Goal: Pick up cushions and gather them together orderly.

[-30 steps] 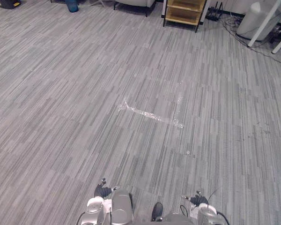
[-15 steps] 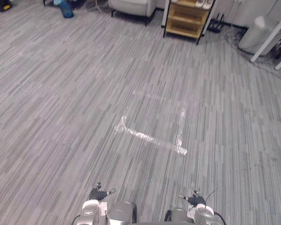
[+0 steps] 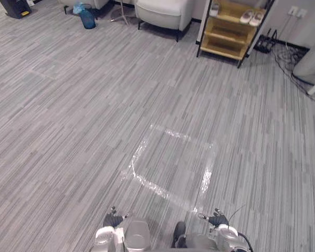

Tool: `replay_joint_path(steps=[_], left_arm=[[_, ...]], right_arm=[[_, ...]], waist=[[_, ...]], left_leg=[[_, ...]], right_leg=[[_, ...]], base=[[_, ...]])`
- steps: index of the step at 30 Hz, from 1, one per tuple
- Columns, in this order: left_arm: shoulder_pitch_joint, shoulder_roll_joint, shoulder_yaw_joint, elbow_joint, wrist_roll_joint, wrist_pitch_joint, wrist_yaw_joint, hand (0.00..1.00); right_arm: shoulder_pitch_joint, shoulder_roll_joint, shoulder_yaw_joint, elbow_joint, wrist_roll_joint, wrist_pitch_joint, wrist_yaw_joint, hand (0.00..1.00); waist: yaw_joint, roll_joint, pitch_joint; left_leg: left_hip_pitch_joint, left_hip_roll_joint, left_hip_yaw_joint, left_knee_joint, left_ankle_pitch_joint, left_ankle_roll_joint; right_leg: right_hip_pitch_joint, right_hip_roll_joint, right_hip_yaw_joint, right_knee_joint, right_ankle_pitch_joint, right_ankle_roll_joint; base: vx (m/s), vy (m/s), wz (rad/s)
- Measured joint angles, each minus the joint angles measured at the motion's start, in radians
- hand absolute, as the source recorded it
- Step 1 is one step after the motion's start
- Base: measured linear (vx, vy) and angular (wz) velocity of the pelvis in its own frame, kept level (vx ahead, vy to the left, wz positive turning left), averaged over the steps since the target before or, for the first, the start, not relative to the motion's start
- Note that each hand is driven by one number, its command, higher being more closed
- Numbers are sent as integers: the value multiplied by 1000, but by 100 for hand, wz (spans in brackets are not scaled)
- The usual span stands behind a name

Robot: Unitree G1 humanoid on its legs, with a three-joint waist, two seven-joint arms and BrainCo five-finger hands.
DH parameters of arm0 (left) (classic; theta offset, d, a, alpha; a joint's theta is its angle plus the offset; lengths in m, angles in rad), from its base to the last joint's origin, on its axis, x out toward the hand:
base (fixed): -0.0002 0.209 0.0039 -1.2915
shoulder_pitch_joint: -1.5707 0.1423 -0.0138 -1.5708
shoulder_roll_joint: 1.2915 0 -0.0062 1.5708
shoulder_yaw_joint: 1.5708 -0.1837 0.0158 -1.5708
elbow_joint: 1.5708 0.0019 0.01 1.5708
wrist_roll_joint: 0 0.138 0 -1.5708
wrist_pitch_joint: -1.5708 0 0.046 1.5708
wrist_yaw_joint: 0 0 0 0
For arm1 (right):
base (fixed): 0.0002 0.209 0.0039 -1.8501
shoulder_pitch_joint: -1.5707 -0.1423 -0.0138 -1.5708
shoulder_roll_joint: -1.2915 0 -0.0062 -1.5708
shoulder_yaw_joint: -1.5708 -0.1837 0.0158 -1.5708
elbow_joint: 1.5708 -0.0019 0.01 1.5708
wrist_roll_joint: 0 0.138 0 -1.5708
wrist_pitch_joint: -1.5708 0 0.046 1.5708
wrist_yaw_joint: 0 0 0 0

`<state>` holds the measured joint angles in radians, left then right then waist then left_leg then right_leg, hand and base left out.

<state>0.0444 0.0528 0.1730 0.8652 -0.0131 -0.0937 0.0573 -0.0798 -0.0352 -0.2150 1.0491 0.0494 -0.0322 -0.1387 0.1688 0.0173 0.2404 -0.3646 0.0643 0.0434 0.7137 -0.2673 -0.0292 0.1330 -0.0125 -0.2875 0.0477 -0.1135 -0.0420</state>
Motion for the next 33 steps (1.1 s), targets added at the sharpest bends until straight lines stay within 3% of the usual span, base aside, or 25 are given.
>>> replay_joint_path(steps=[1, 2, 3, 4, 5, 6, 8, 9, 10, 11, 12, 14, 16, 19, 20, 21, 22, 23, 24, 26, 28, 30, 32, 33], left_arm=[[0, -3, -5, -3, -1, -3, 0, 0], [4, -13, -1, -3, -6, -2, 0, 0], [7, -15, 6, 2, -10, -2, 1, 0], [6, -15, 9, 7, -11, -2, 3, 0], [1, 5, 11, 5, -10, -3, 3, 0], [-1, 8, 12, 3, -11, -2, 3, 0], [0, 9, 15, 3, -10, 3, 3, 0], [-1, 12, 15, 8, -10, 5, 4, 0], [-5, 16, 11, 16, -11, 14, 3, 0], [-7, 21, 3, 24, -11, 15, 3, 0], [-11, 24, -8, 34, -10, 20, 2, 0], [-11, 19, -25, 38, -10, 20, 0, 0], [-9, 14, -35, 54, -9, 20, 0, 0], [-11, 10, -36, 73, -9, 20, -1, 0], [-6, 11, -37, 82, -9, 20, -1, 0], [2, 18, -34, 86, -10, 19, -2, 0], [4, 23, -33, 90, -10, 19, 1, 0], [7, 13, -32, 91, -8, 17, 2, 0], [10, 3, -31, 98, -7, 17, 0, 0], [8, -12, -12, 104, -7, 18, 0, 0], [6, -28, -6, 102, -7, 19, -1, 0], [-3, -38, -7, 81, -8, 16, -2, 0], [-9, -34, -9, 68, -9, 13, -3, 0], [-15, -33, -17, 69, -8, 13, -2, 0]], right_arm=[[-8, -13, -2, -1, 0, -2, 0, 0], [-9, -25, -9, -3, 0, -7, -2, 0], [-10, -23, -9, -2, -1, -7, -5, 0], [-9, -18, -8, -3, -1, -7, -8, 0], [-5, 12, -8, -4, -3, -6, -8, 0], [-5, 23, -8, -10, -6, -5, -8, 0], [0, 45, -6, -16, -8, -6, -6, 0], [2, 46, -7, -17, -9, -8, -1, 0], [10, 45, -7, -27, -10, -8, 3, 0], [20, 45, -8, -35, -11, -8, 5, 0], [47, 44, -10, -45, -11, -7, 6, 0], [83, 46, -9, -52, -11, -5, 9, 0], [89, 47, -18, -51, -13, -2, 11, 0], [74, 45, -18, -39, -13, -2, 12, 0], [66, 45, -16, -20, -13, -1, 13, 0], [67, 45, -15, 1, -14, 0, 14, 0], [74, 41, -13, 8, -14, 2, 15, 0], [68, 20, -12, 23, -16, 3, 18, 0], [62, 7, -12, 30, -16, 0, 19, 0], [64, -1, -16, 37, -15, 0, 20, 0], [66, -5, -13, 32, -10, 1, 19, 0], [67, -6, -11, 33, -10, 3, 14, 0], [59, -4, -12, 33, -9, 3, 12, 0], [38, -3, -12, 30, -9, 2, 11, 0]], waist=[[3, -6, -1], [12, 11, -6], [29, 11, -7], [40, 4, -10], [40, -39, -7], [43, -47, -4], [55, -64, -17], [59, -69, -21], [58, -72, -22], [54, -74, -23], [42, -74, -25], [18, -63, -28], [0, -62, -34], [-16, -56, -37], [-16, -61, -39], [-18, -84, -48], [-19, -95, -60], [-8, -76, -84], [-11, -36, -88], [-18, 0, -88], [-17, 9, -83], [-7, 9, -70], [6, -5, -63], [7, -1, -63]], left_leg=[[-4, -29, -9, -219, 53, -12], [-2, -43, -26, -452, 177, -19], [11, -44, -22, -489, 276, -25], [30, -55, -8, -497, 345, 12], [35, -84, 3, -471, 301, 56], [33, -88, 6, -442, 288, 65], [62, -94, 30, -356, 177, 92], [90, -98, 34, -356, 149, 93], [142, -106, 36, -364, 110, 94], [171, -113, 34, -371, 92, 90], [240, -123, 33, -398, 70, 85], [336, -125, 31, -441, 58, 97], [430, -118, 34, -496, 56, 96], [506, -81, 50, -509, 28, 49], [527, -83, 56, -524, 20, 36], [546, -108, 36, -527, 11, 22], [554, -123, 18, -525, 9, 20], [558, -111, -12, -515, 6, 23], [553, -89, -44, -477, -5, 24], [512, -61, -69, -346, -30, 13], [389, -37, -74, -56, -28, -14], [274, 3, -64, 121, -97, 2], [216, 1, -87, 32, -132, 3], [175, -11, -179, -148, -112, -5]], right_leg=[[17, -7, 0, -16, -13, 20], [48, -5, 4, -41, -33, 41], [72, -7, 17, -46, -50, 54], [94, -13, 22, -47, -63, 69], [102, -48, 17, -30, -65, 70], [101, -56, 19, -8, -63, 70], [77, -88, 49, 173, -66, 77], [36, -106, 58, 300, -67, 99], [-64, -148, 80, 543, -34, 156], [-109, -168, 91, 665, -25, 171], [-180, -202, 91, 842, -25, 174], [-260, -231, 54, 953, -44, 146], [-324, -237, -12, 898, -87, 128], [-379, -171, -109, 557, -65, 81], [-379, -127, -115, 379, 25, 62], [-383, -100, -79, 256, 195, 36], [-381, -99, -74, 249, 181, -34], [-365, -76, -49, 220, 146, -38], [-322, -41, -54, 151, 147, -38], [-264, 0, -65, 81, 144, -41], [-200, 24, -72, 32, 113, -49], [-146, 36, -89, 34, 79, -50], [-111, 25, -81, 33, 72, -29], [-107, 15, -57, 42, 59, -1]], base=[[498, 80, -9], [518, 122, -20], [546, 127, -23], [673, 121, -3], [566, 83, 10], [654, 105, 19], [506, 122, -3], [444, 138, -22], [433, 135, -21], [445, 132, -12], [377, 96, 2], [461, 79, 13], [526, 37, 1], [416, -46, -13], [427, -95, -2], [431, -121, 7], [448, -183, -14], [530, -216, -29], [438, -173, -36], [319, -109, -2], [351, -83, 29], [258, -3, 22], [256, 96, -23], [231, 212, -45]])
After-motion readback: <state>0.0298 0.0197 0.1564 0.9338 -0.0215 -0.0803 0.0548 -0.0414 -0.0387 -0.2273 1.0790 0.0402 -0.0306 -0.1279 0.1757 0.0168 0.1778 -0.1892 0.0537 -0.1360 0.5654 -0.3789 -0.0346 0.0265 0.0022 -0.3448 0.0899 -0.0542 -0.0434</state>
